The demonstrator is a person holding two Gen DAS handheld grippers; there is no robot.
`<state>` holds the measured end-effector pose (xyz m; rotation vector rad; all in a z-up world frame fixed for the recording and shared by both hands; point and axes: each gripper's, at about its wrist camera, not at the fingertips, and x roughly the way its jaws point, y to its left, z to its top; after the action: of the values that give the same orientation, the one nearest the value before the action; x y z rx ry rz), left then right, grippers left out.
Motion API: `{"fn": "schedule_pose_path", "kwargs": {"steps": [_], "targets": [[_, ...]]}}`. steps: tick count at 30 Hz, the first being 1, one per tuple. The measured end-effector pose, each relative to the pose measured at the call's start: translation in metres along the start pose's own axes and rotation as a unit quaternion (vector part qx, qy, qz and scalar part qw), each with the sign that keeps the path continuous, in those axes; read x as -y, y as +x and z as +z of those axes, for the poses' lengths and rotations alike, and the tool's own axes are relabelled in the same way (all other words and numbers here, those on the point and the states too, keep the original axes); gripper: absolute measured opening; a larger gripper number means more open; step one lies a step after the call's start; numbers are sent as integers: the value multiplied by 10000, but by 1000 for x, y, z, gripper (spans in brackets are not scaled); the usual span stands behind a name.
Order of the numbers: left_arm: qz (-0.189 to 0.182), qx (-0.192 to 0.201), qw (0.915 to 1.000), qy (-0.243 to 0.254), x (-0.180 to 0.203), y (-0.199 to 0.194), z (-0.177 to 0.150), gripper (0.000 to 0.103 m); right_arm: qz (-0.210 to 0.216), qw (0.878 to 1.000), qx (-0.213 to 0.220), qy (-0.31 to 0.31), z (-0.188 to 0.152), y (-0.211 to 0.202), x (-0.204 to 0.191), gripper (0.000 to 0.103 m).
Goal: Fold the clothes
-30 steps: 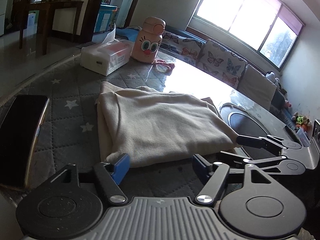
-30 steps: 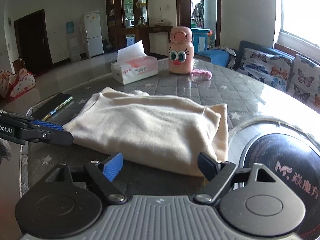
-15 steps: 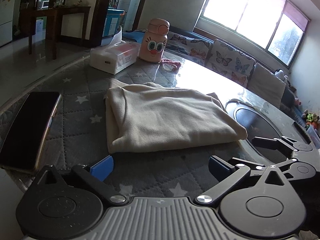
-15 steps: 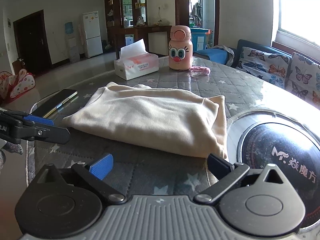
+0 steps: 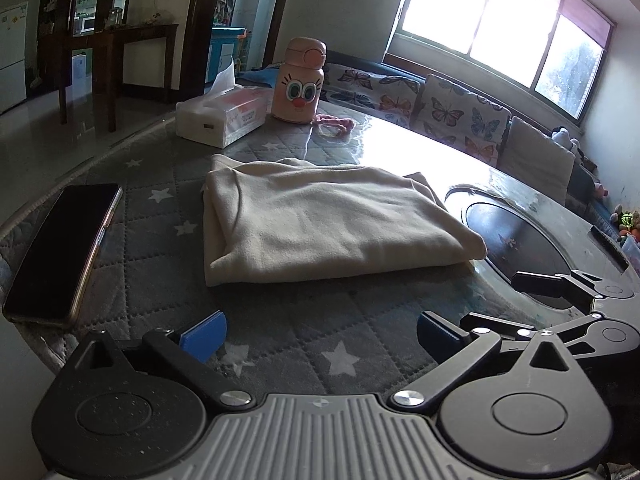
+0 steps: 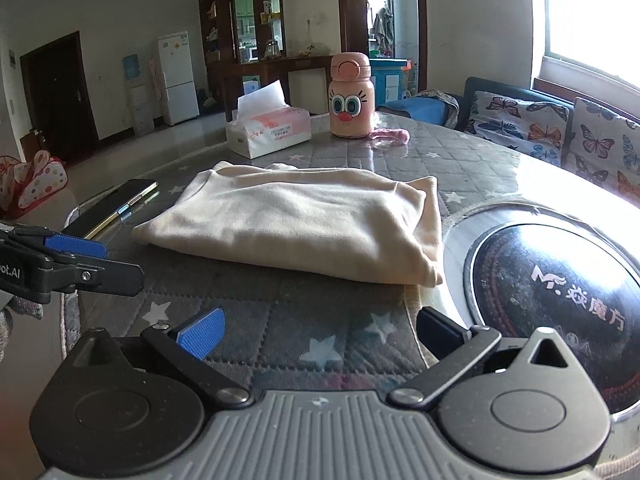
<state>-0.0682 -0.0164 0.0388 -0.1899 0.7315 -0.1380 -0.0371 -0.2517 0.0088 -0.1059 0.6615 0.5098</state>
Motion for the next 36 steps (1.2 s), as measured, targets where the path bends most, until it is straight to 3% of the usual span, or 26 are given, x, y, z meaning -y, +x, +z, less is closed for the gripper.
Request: {"fn": "schedule_pose_path", "kwargs": {"steps": [36], "targets": [[150, 160, 9994, 258, 19, 7, -16, 103, -342, 9989, 154, 284, -16, -10, 0, 103]]}}
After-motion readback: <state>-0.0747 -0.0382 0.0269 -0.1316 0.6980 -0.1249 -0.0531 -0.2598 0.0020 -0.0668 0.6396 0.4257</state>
